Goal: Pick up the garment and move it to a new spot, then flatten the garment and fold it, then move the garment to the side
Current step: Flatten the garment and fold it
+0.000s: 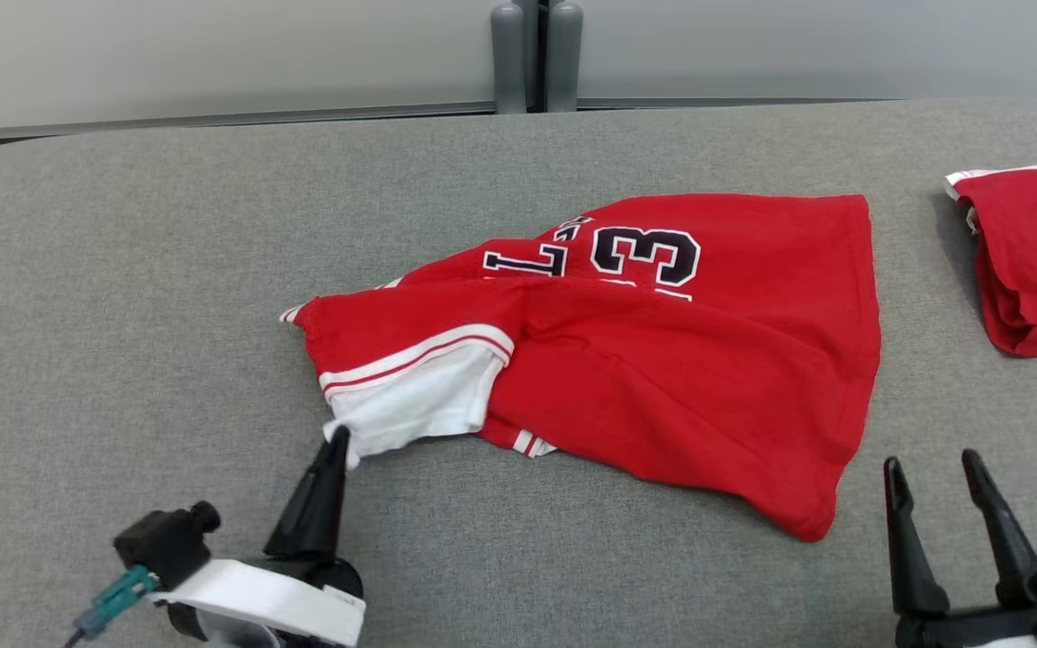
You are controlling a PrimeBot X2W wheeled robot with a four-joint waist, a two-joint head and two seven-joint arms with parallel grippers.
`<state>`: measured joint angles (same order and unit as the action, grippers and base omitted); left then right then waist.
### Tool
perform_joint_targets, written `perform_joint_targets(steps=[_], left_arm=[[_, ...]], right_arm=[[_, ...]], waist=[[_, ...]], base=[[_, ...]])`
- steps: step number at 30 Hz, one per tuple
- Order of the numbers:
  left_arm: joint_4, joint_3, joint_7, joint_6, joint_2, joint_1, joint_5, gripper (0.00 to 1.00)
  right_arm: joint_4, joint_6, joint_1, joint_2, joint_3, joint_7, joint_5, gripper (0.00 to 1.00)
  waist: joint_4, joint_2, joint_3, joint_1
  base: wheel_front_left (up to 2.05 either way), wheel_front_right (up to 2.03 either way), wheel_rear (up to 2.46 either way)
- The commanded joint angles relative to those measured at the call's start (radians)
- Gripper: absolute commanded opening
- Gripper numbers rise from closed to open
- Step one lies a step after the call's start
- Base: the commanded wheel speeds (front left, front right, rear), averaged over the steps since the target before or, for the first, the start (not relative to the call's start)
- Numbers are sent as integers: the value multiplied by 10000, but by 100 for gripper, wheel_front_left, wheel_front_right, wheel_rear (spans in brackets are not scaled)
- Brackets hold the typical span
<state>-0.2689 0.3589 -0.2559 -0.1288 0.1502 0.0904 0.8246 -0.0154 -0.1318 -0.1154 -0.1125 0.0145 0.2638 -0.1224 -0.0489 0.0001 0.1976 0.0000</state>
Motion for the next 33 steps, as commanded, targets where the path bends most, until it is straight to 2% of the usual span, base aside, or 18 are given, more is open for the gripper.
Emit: perform_joint_targets(steps=[1,7,8,11,16,17,21,27,33], left_arm=[[364,-271,-20,-17,156,-44,231,0],[1334,-1068,-35,156,619,-97,679,0],[1334,-1068,-35,156,619,-97,679,0],[1558,-1299,-32,310,809,-111,716,0],[1781,-1506,4,484,973,-55,762,0],[1844,-1548,3,532,1022,-13,717,0],[1907,-1554,3,592,1049,64,663,0],[1901,-1463,35,675,1058,107,574,0],[1901,-1457,12,709,1031,69,553,0]], right_arm=[[21,23,-248,-76,146,10,-295,100],[-557,22,-376,-470,1238,11,-2537,100],[-557,22,-376,-470,1238,11,-2537,100],[-1130,22,-266,-667,1946,10,-4580,100],[-1452,20,119,-1413,3304,10,-7920,100],[-1449,20,277,-1661,3693,10,-9043,100],[-1344,20,609,-2027,4269,10,-10960,100],[-962,16,999,-2414,4652,-107,-12847,100],[-771,16,1014,-2678,4619,-39,-13536,100]], waist=[[73,-1,100,0],[6,-1,389,0],[6,-1,389,0],[-14,-1,497,0],[-41,-1,659,0],[-49,-1,711,0],[-34,-1,769,0],[25,-1,777,0],[81,-1,745,0]], base=[[0,0,0],[0,0,0],[0,0,0],[0,0,0],[0,0,0],[0,0,0],[0,0,0],[0,0,0],[0,0,0]])
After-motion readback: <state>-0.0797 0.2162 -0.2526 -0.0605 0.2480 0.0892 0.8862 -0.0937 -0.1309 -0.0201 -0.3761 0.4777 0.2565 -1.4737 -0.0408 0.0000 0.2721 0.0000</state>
